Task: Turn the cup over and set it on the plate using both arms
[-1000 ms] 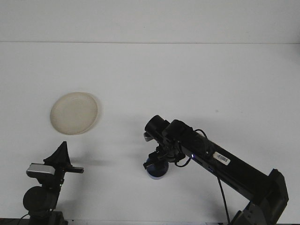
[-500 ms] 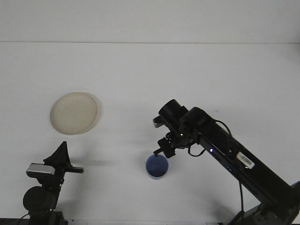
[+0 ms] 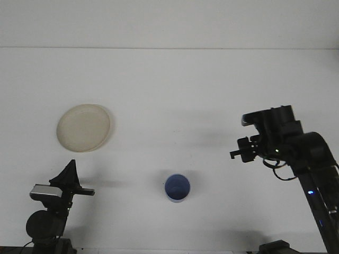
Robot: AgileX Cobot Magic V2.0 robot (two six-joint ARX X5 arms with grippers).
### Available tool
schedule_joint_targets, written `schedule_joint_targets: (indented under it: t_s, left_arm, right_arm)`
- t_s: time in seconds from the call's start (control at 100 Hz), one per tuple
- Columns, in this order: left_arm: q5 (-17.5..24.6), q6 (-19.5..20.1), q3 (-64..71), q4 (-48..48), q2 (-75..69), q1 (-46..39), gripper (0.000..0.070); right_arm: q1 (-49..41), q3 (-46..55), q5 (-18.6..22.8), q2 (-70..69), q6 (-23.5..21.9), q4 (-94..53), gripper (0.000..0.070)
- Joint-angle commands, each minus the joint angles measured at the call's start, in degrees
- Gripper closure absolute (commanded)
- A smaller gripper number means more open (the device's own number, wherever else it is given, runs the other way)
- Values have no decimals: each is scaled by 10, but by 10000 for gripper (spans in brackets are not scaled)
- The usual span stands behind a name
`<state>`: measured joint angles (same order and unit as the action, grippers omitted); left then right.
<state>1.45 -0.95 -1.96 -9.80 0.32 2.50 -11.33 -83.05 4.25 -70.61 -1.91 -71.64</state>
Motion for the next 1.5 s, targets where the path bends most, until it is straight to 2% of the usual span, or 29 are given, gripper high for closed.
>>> schedule_joint_targets:
  t_s: [0.0,0.25,0.61,0.82,1.49]
  left_arm:
    - [-1,-1,11,-6,-1,0,689]
    - [-1,-1,11,-6,-1,0,689]
    - [-1,-1,11,-6,-1,0,689]
    - [-1,-1,11,-6,-1,0,689]
    - [-1,-1,11,-6,-1,0,689]
  right_arm:
    - [31,14,-1,26,16,19,424]
    - [125,136,-1,176,9,129,424]
    - [129,395,-2,389,4,381,424]
    - [129,516,3,452,1,537,424]
    - [124,532,3,455,-7,567,424]
